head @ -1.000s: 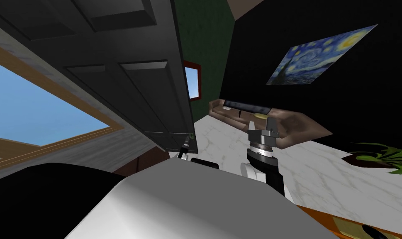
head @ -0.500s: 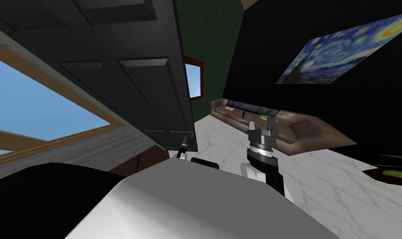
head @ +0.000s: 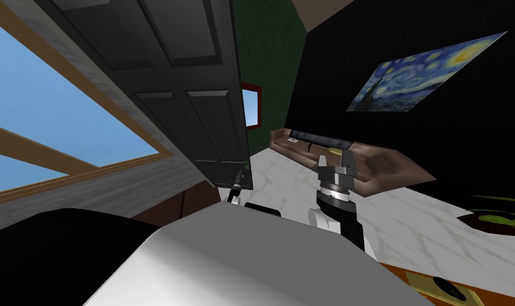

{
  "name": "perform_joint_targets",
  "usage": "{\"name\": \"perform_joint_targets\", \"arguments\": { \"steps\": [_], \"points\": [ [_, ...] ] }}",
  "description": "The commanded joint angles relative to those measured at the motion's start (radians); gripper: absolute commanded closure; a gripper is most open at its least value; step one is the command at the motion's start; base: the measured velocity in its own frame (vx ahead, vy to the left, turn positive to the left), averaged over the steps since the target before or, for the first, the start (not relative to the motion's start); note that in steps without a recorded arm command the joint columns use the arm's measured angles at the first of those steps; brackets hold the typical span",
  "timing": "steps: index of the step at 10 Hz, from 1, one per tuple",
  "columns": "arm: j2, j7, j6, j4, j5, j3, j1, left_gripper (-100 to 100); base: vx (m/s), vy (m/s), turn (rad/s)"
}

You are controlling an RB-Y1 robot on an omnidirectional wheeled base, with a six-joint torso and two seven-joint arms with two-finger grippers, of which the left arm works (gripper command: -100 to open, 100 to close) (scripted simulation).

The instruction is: Push the door open

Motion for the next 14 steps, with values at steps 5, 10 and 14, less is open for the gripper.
{"name": "perform_joint_targets", "arguments": {
  "steps": [5,10,14],
  "points": [
    [0.006,-0.005,-0.023,0.015,0.004,0.01,0.0,-100,0.165,0.005,-0.026],
    [0.001,-0.007,-0.03,0.02,0.006,0.013,0.0,100,0.133,0.009,-0.016],
    [0.001,-0.007,-0.03,0.02,0.006,0.013,0.0,100,-0.016,-0.002,0.0]
  ]
}}
